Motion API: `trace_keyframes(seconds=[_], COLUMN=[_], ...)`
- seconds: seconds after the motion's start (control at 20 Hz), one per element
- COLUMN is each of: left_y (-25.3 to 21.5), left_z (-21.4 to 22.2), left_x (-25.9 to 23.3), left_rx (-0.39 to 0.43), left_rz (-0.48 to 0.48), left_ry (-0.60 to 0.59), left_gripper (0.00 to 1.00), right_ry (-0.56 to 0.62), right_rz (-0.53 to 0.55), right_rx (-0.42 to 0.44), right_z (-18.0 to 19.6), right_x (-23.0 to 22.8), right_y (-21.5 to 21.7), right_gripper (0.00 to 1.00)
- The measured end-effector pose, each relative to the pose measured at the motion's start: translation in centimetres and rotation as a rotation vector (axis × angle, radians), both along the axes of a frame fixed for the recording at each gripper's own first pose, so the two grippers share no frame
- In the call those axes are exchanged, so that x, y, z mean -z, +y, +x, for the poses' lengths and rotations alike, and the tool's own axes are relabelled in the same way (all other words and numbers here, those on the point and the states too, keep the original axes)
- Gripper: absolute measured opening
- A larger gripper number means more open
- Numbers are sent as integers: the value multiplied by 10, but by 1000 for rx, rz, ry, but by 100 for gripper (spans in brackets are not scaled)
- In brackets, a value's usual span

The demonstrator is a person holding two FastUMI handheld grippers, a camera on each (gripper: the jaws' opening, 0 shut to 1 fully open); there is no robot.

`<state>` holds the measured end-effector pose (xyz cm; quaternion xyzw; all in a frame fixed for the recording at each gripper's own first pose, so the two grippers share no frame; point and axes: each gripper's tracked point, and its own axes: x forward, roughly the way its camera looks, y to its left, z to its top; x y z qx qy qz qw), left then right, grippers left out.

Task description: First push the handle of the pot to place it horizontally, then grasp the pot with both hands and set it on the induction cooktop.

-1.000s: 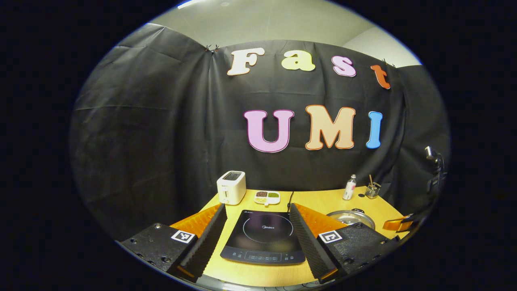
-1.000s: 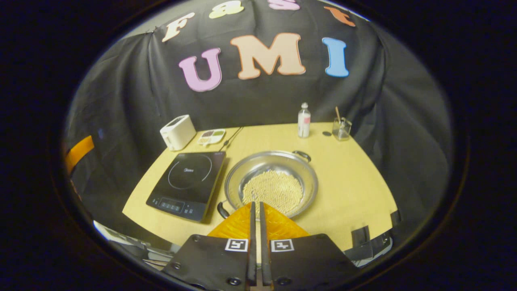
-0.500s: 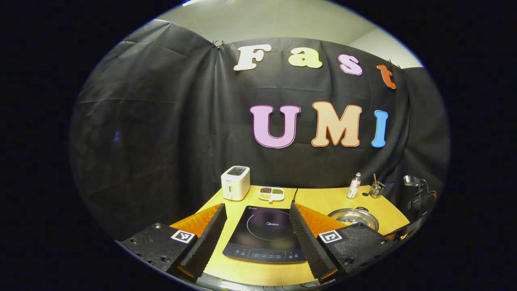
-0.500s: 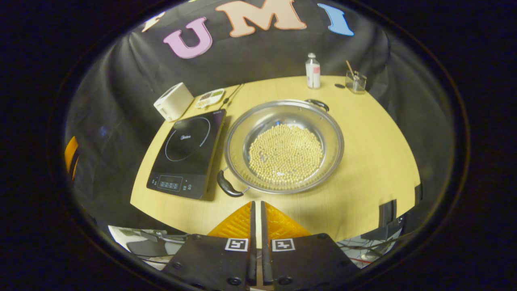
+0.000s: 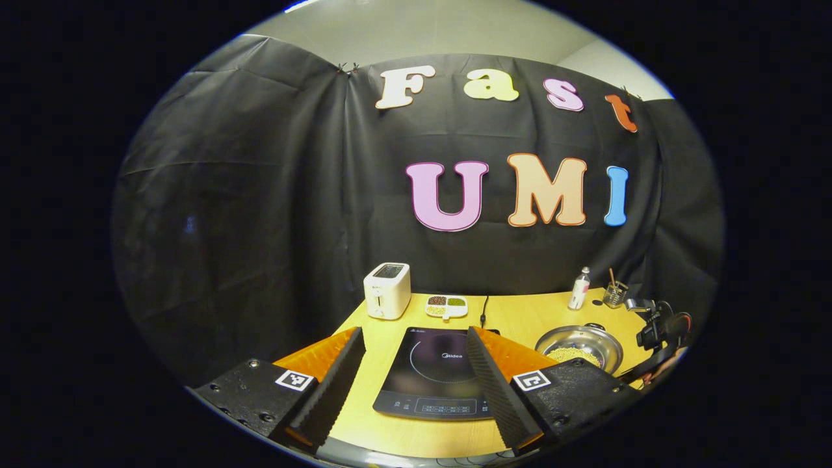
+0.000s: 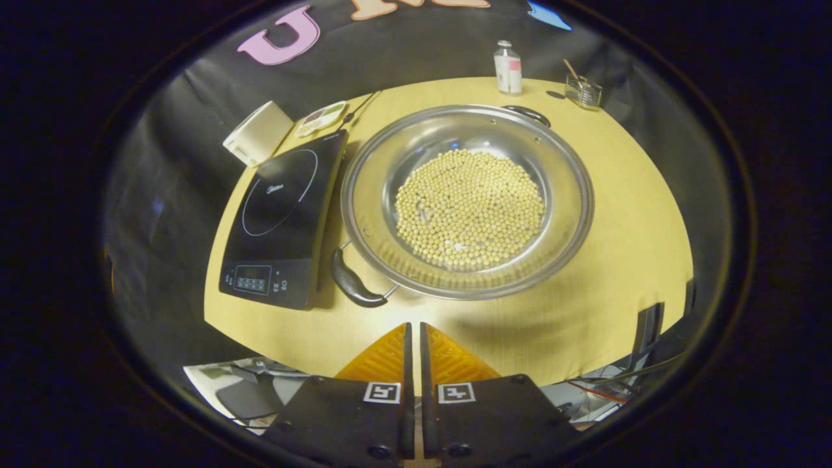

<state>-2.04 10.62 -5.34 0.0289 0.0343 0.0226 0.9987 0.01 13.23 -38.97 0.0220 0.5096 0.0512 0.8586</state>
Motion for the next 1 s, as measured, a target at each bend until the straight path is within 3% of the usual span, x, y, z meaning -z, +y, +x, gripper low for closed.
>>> trace_keyframes(seconds=[0.1,0.3,0.35,0.5,0.55,0.6,0.7,0.85,0.9,1.0], left_y=[3,9,12,17,19,20,20,18,17,17], left_z=[1,1,1,0,1,2,4,3,3,4], left_x=[2,2,2,1,2,2,2,6,6,7], left_rx=[-3,-13,-15,-20,-23,-24,-20,-8,-3,2], left_rz=[-1,0,2,19,26,31,30,26,27,27], left_ry=[2,0,-2,-7,-9,-9,-9,-4,-1,3], left_gripper=[96,92,92,96,92,96,92,96,92,96], right_ry=[10,13,13,1,2,2,2,1,-3,-6], right_rz=[-24,-40,-43,-73,-78,-79,-78,-63,-54,-41], right_rx=[3,15,22,36,33,33,33,45,56,77], right_z=[4,15,17,22,23,23,25,32,35,40], right_x=[6,16,17,17,17,16,16,16,18,18], right_y=[4,15,17,16,17,19,25,39,44,55], right_gripper=[7,7,3,8,8,3,3,3,8,3])
